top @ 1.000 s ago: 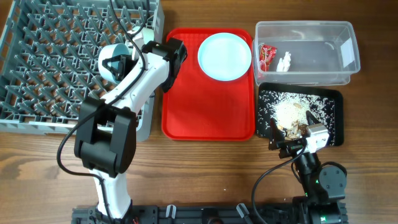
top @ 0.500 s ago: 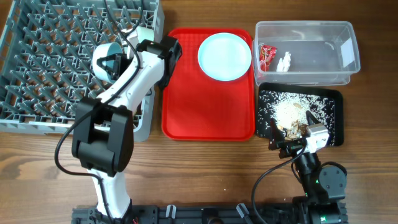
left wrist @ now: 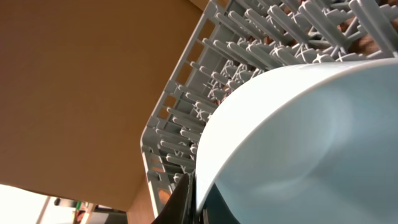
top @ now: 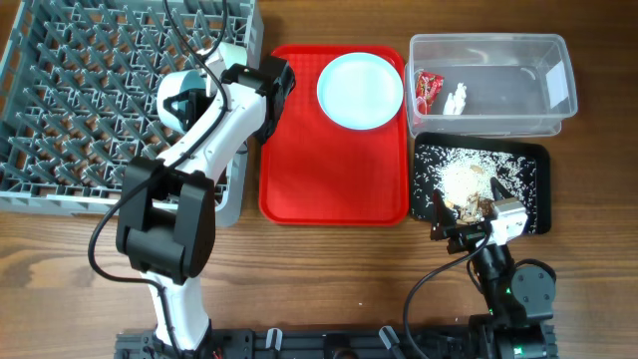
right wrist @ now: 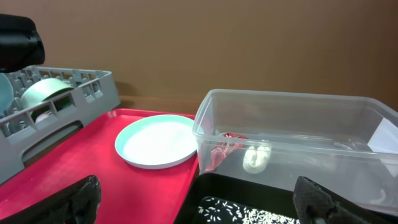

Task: Sort waste into correct bins and load items into the dishwasher rack
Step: 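Reach the left gripper to the white plate and grasp its edge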

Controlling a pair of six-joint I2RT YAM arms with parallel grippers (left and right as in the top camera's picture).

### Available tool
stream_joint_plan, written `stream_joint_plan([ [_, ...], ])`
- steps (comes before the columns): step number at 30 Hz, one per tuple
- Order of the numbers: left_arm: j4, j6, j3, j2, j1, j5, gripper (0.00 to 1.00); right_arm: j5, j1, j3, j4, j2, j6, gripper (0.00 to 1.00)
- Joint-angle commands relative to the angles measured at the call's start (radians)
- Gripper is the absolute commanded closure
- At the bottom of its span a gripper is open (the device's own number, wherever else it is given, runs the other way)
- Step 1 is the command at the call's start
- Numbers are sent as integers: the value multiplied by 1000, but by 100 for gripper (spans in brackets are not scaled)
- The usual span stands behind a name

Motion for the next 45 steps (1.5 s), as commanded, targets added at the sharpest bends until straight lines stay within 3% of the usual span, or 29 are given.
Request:
stream_joint_plan([
  [1, 0, -24, -4, 10, -22, 151, 91, -8, -5, -10, 5, -11, -14, 0],
  [4, -6, -21, -3, 4, -47, 146, 74, -8, -5, -10, 5, -11, -14, 0],
  [5, -8, -21, -3, -2, -58, 147, 62, -8, -5, -10, 5, -11, -14, 0],
  [6, -12, -21, -3, -19, -82, 148, 43, -8, -5, -10, 5, -11, -14, 0],
  [13, -6, -17, 34, -121, -188, 286, 21, -8, -5, -10, 5, -11, -14, 0],
  [17, 31, -16, 48, -154, -199, 455, 17, -8, -5, -10, 5, -11, -14, 0],
  [25, 404, 279, 48, -143, -198, 1217, 21, -8, -5, -10, 5, -11, -14, 0],
  [34, 690, 184, 48, 24, -194, 1235, 27, -8, -5, -10, 5, -11, -14, 0],
  [39, 706, 154, 48, 137, -193, 1287, 30, -8, -5, -10, 5, -11, -14, 0],
  [45, 647, 104, 47, 169, -193, 1355, 42, -8, -5, -10, 5, -11, -14, 0],
])
